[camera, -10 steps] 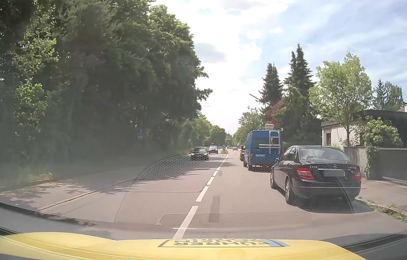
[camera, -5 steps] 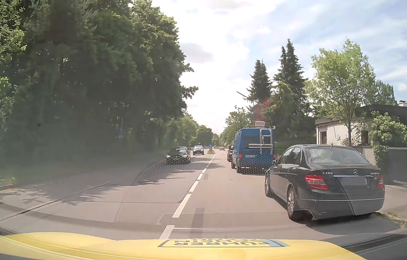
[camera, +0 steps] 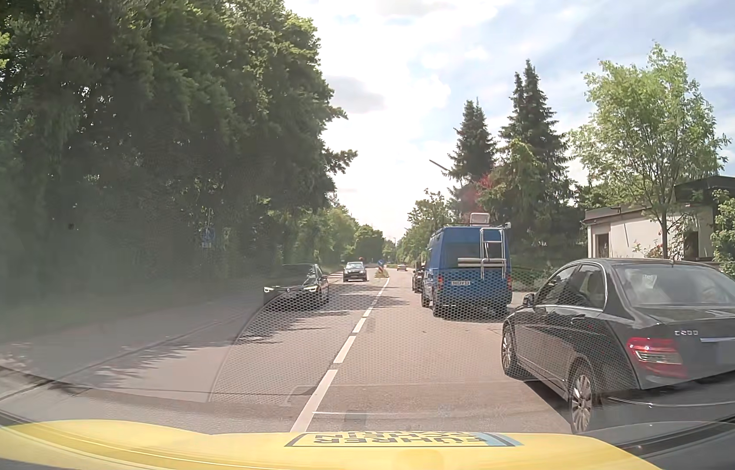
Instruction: Follow the waypoints while adhering to traffic rules and regulations
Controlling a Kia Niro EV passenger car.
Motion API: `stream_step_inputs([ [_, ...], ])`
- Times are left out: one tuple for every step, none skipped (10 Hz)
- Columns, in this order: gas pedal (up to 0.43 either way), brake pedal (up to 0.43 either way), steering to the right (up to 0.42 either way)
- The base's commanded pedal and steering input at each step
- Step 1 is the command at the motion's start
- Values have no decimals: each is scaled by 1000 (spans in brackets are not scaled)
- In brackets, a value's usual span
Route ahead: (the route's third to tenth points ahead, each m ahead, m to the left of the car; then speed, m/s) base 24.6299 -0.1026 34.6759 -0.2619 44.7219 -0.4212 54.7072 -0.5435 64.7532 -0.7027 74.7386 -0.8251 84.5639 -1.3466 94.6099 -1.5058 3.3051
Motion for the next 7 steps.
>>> stream_step_inputs([
  [0, 67, -24],
  [0, 85, -15],
  [0, 110, -2],
  [0, 122, 7],
  [0, 128, 10],
  [0, 134, 13],
  [0, 134, 15],
])
